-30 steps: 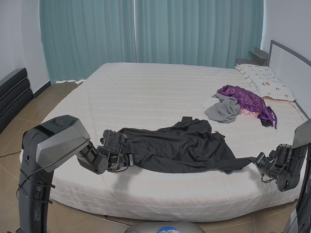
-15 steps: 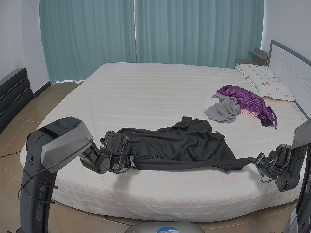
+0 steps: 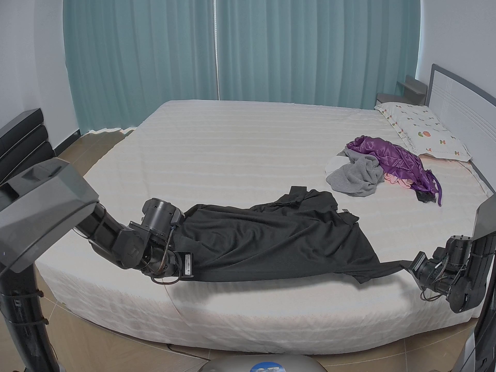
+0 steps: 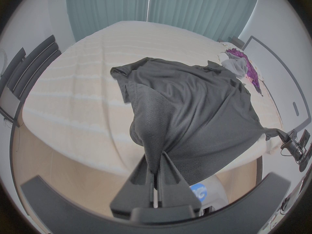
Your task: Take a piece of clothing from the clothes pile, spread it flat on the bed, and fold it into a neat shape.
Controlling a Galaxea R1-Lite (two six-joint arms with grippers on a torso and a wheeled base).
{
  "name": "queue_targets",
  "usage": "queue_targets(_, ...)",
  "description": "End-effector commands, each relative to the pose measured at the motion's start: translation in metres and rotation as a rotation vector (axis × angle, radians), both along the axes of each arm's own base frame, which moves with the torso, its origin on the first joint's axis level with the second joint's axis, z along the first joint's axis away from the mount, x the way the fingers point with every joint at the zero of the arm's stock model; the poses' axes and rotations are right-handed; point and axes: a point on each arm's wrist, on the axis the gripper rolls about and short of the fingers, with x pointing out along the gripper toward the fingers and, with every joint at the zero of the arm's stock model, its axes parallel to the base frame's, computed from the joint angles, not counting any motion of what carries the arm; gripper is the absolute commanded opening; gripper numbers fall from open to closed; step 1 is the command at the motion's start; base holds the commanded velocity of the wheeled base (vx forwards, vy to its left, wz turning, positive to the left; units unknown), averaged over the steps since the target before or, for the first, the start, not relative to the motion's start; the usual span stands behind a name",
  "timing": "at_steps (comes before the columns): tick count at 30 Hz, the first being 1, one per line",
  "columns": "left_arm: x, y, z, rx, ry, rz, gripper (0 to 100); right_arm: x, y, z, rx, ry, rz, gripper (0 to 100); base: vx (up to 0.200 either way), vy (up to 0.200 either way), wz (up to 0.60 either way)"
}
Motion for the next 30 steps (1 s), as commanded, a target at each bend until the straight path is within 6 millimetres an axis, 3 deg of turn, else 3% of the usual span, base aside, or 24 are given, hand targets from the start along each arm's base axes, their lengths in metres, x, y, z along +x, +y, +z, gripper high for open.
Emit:
queue_targets(1, -0.032, 0.01, 0.028, 0.009, 0.002, -0.022, 0, -0.029, 0.007, 0.016, -0.026, 0.01, 0.058, 0, 0.0, 0.0, 0.0)
queue_targets(2, -0.04, 0.013, 0.024, 0.02, 0.026, -0.028, 0, -0.041, 0.01, 0.017, -0.036, 0.031, 0.108, 0, 0.0, 0.0, 0.0)
queue_targets(7, -0.058, 0.019, 0.007, 0.048, 0.107, -0.039, 0, -0.048, 0.012, 0.013, -0.062, 0.093, 0.155, 0, 0.0, 0.0, 0.0)
queue_targets(21, -0.075, 0.024, -0.016, 0.048, 0.191, -0.056, 0, -0.066, 0.047, -0.004, -0.16, 0.285, 0.446, 0, 0.0, 0.0, 0.0)
queue_targets(22, -0.076, 0.024, -0.017, 0.05, 0.198, -0.054, 0, -0.066, 0.05, -0.006, -0.162, 0.293, 0.463, 100, 0.0, 0.0, 0.0)
queue_targets(24, -0.078, 0.023, -0.019, 0.046, 0.204, -0.055, 0, -0.065, 0.054, -0.009, -0.162, 0.295, 0.482, 100, 0.0, 0.0, 0.0)
queue_targets(25, -0.078, 0.023, -0.019, 0.037, 0.206, -0.056, 100, -0.063, 0.055, -0.009, -0.165, 0.281, 0.485, 100, 0.0, 0.0, 0.0)
queue_targets(30, -0.074, 0.02, -0.014, -0.05, 0.177, -0.017, 100, -0.046, 0.055, -0.005, -0.171, 0.156, 0.465, 100, 0.0, 0.0, 0.0)
